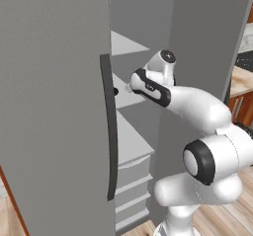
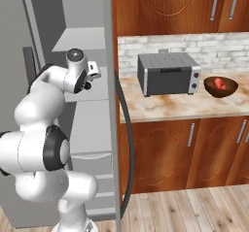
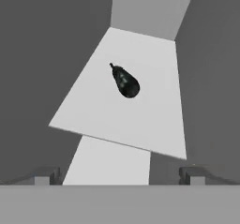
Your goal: Take the sweet potato, fish, and eggplant from the freezer and place them in the bowl on the counter.
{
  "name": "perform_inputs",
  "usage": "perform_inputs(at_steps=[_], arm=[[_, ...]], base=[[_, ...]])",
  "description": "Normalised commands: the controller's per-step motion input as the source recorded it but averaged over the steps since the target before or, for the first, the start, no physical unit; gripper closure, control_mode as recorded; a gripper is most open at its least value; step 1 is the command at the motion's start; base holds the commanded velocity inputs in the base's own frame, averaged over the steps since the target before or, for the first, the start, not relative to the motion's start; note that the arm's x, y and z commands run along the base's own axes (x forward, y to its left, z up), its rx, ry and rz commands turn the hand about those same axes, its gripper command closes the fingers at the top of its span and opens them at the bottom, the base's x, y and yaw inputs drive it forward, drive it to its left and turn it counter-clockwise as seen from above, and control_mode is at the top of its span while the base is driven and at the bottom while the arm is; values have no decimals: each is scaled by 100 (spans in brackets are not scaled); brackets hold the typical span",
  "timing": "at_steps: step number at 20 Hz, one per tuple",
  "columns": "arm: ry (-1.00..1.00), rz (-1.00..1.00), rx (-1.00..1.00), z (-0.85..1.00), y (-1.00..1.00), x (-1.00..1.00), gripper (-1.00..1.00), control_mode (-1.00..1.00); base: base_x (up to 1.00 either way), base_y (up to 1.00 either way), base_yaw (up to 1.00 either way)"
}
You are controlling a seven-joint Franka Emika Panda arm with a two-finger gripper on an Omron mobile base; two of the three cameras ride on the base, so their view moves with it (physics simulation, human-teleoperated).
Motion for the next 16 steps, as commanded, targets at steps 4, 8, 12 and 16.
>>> perform_inputs(at_steps=[4,8,12,16], arm=[[3,4,-7,-35,54,18,-100,-100],[6,0,0,-2,37,59,-100,-100],[1,0,-3,-17,12,61,-100,-100],[0,0,-5,-37,4,43,-100,-100]], base=[[0,0,0],[0,0,0],[0,0,0],[0,0,0]])
